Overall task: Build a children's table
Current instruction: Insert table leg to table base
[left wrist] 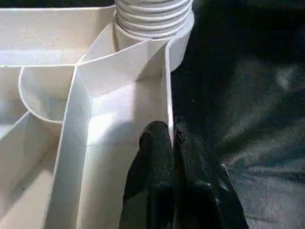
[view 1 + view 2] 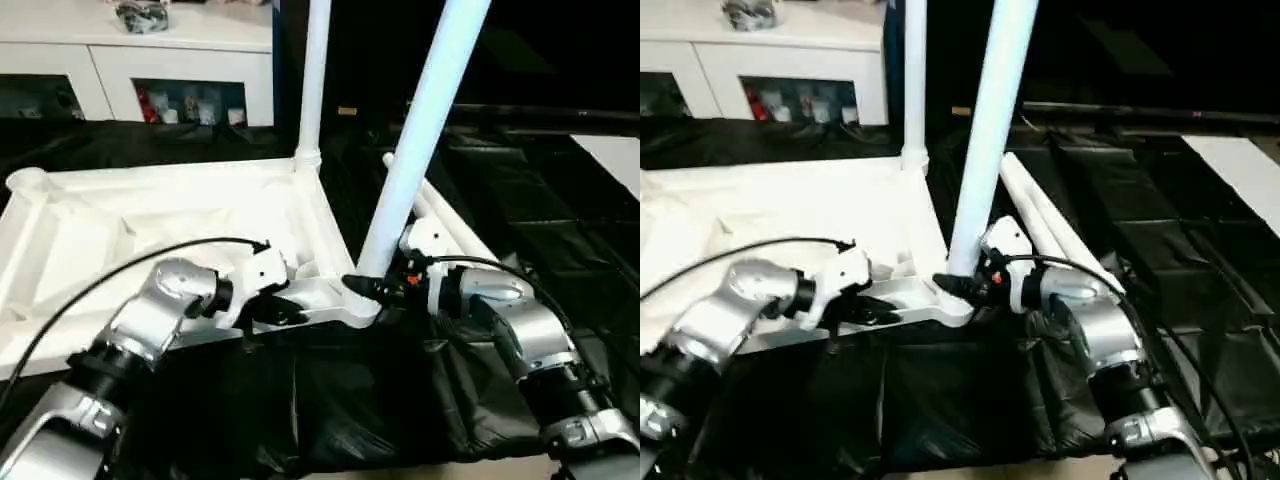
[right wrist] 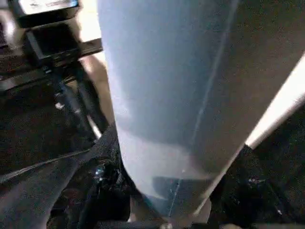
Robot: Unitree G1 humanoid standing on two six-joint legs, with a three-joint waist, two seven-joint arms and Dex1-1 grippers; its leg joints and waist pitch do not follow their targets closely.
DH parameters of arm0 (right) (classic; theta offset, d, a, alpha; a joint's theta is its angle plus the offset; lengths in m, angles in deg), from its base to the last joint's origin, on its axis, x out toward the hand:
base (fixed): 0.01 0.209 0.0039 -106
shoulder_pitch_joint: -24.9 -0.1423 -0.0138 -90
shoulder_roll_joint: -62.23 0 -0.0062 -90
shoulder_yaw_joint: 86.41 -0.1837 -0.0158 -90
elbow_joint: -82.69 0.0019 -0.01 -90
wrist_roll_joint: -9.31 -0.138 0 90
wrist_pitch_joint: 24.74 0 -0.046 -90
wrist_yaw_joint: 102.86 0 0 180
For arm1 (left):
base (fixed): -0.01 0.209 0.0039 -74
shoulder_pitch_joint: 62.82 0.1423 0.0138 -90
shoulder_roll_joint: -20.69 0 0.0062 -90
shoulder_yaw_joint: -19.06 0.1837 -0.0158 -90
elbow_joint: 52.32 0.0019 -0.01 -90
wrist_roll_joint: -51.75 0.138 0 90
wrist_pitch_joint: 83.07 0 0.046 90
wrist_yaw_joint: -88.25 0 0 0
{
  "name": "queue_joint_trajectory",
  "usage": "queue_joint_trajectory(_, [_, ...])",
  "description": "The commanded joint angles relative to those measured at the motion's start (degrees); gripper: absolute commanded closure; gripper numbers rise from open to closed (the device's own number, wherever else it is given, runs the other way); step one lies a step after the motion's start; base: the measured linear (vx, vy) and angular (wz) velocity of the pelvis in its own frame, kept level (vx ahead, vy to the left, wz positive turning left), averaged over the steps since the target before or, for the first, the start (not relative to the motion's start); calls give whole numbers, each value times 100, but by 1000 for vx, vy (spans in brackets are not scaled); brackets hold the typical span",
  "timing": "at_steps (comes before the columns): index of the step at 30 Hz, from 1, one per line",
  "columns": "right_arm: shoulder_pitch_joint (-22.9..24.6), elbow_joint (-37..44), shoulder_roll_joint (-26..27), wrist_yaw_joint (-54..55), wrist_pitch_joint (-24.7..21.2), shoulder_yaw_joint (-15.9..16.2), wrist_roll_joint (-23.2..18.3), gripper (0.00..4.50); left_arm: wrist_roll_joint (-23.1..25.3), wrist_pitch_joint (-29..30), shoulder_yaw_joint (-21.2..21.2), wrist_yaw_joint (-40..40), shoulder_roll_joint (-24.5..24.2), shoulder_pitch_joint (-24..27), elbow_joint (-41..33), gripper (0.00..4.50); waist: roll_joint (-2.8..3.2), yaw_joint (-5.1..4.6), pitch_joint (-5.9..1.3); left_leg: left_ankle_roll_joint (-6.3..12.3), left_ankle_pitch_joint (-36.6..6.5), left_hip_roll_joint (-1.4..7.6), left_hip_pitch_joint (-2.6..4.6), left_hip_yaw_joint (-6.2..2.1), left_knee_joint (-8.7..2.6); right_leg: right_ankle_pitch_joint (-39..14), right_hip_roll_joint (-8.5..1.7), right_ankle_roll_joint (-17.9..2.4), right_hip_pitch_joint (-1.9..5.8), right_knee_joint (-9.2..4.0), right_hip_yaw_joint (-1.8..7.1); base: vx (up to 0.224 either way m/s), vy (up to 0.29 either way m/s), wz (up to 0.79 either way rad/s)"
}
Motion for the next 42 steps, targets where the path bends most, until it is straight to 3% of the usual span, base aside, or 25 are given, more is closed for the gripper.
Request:
queue_joint_trajectory(1, [329, -356, -49, -331, -226, 553, 191, 262, -8, -211, 97, -240, 25, -284, -161, 450, 99, -25, -156, -394, -2549, 426, 243, -262, -525, -1635, -558, -1142, -25, -571, 333, 0, 0, 0])
queue_joint_trajectory(4, [365, -254, -89, -490, -216, 615, 184, 262, 22, -257, 119, -364, -14, -351, -98, 450, 106, -22, -142, -326, -2383, 437, 227, -262, -545, -1534, -553, -1161, 4, -569, 325, 0, 0, 0])
queue_joint_trajectory(7, [381, -263, -35, -501, -179, 629, 215, 262, 68, -281, 94, -309, -24, -415, 43, 450, 107, -28, -150, -258, -2129, 438, 219, -240, -558, -1112, -534, -1288, 37, -536, 306, 0, 0, 0])
queue_joint_trajectory(8, [374, -286, -11, -479, -173, 619, 221, 262, 82, -259, 82, -262, -22, -415, 58, 450, 71, -30, -140, -233, -2081, 441, 219, -235, -565, -1072, -533, -1297, 38, -540, 301, 0, 0, 0])
queue_joint_trajectory(9, [363, -317, 28, -421, -161, 596, 227, 262, 98, -205, 69, -201, -20, -407, 51, 450, 93, -30, -127, -221, -2095, 447, 216, -240, -573, -1135, -547, -1319, 39, -542, 303, 0, 0, 0])
queue_joint_trajectory(10, [334, -381, 92, -322, -140, 550, 237, 262, 133, -114, 47, -112, -13, -399, 41, 450, 60, -40, -126, -221, -2125, 451, 216, -237, -575, -1219, -553, -1322, 40, -550, 303, 0, 0, 0])
queue_joint_trajectory(13, [206, -628, 299, 114, -46, 370, 309, 262, 98, 207, -99, 176, 83, -368, -19, 450, 75, -57, -71, -390, -2558, 461, 259, -271, -597, -2076, -604, -1232, -15, -621, 320, 0, 0, 0])
queue_joint_trajectory(14, [192, -653, 315, 162, -40, 353, 318, 262, 90, 231, -114, 203, 94, -364, -26, 450, 63, -81, -23, -464, -2869, 448, 272, -308, -602, -2648, -621, -1104, -34, -679, 315, 0, 0, 0])
queue_joint_trajectory(15, [0, -992, 541, 826, -11, 105, 400, 262, 11, 562, -293, 562, 241, -315, -143, 450, 49, -89, -36, -504, -2972, 455, 277, -336, -615, -2876, -630, -1039, -13, -684, 304, 0, 0, 0])
queue_joint_trajectory(17, [-143, -1230, 705, 1314, -60, -92, 409, 262, -26, 787, -388, 776, 342, -274, -246, 450, 32, -126, -52, -650, -3217, 447, 285, -391, -620, -3391, -662, -913, -25, -708, 275, -25, 9, -11])
queue_joint_trajectory(18, [-202, -1329, 789, 1529, -103, -189, 386, 262, -15, 939, -418, 909, 393, -231, -357, 450, 40, -174, -63, -709, -3277, 449, 244, -437, -654, -3404, -661, -823, 2, -713, 257, -39, 21, -23])
queue_joint_trajectory(20, [-274, -1471, 901, 1823, -136, -295, 381, 262, 19, 1148, -453, 1111, 483, -171, -506, 450, 52, -205, -65, -725, -3251, 454, 233, -432, -677, -3027, -625, -851, -13, -700, 265, -30, 24, -21])
queue_joint_trajectory(23, [-500, -2006, 1208, 2650, -212, -452, 457, 262, 147, 1870, -560, 1809, 897, 1, -1028, 450, 45, -254, -88, -718, -3191, 439, 236, -395, -662, -2629, -604, -1004, -22, -674, 272, 0, 0, 0])
queue_joint_trajectory(24, [-631, -2297, 1358, 2976, -236, -485, 503, 262, 254, 2206, -546, 2105, 1129, 96, -1350, 450, 75, -259, -119, -722, -3030, 436, 242, -388, -647, -2424, -605, -1079, -13, -661, 278, 0, 0, 0])
queue_joint_trajectory(29, [-858, -2651, 1585, 3255, -118, -523, 604, 262, 418, 2471, -315, 2346, 1300, 183, -1675, 450, 32, -314, -138, -554, -2724, 411, 195, -348, -630, -2083, -575, -1087, 18, -672, 284, 0, 0, 0])
queue_joint_trajectory(32, [-946, -2663, 1715, 3261, -25, -512, 600, 262, 373, 2472, -294, 2433, 1328, 169, -1661, 450, 11, -298, -134, -465, -2745, 394, 253, -308, -587, -2239, -568, -1043, -33, -722, 302, 0, 0, 0])
queue_joint_trajectory(34, [-966, -2652, 1749, 3310, -11, -522, 606, 262, 371, 2426, -288, 2416, 1290, 163, -1641, 450, -8, -304, -129, -466, -2773, 402, 253, -314, -595, -2378, -560, -982, -38, -735, 293, 0, 0, 0])
queue_joint_trajectory(38, [-1045, -2782, 1845, 3401, 176, -633, 547, 262, 420, 2449, -326, 2396, 1223, 179, -1713, 450, 8, -318, -126, -507, -2889, 402, 253, -333, -607, -2455, -555, -941, -57, -730, 285, 0, 0, 0])
queue_joint_trajectory(39, [-1071, -2839, 1863, 3402, 214, -665, 529, 227, 431, 2447, -338, 2383, 1202, 189, -1749, 450, -22, -332, -119, -502, -2925, 398, 247, -330, -608, -2511, -555, -930, -60, -736, 282, 0, 0, 0])
queue_joint_trajectory(40, [-1089, -2875, 1870, 3396, 265, -684, 523, 206, 427, 2408, -349, 2358, 1175, 197, -1771, 450, -9, -331, -123, -507, -2962, 397, 247, -344, -606, -2609, -570, -906, -56, -741, 281, 0, 0, 0])
queue_joint_trajectory(42, [-1119, -2877, 1861, 3220, 304, -687, 486, 192, 393, 2273, -399, 2290, 1103, 206, -1794, 450, -10, -336, -127, -506, -2958, 401, 244, -347, -612, -2590, -565, -887, -59, -740, 282, 0, 0, 0])
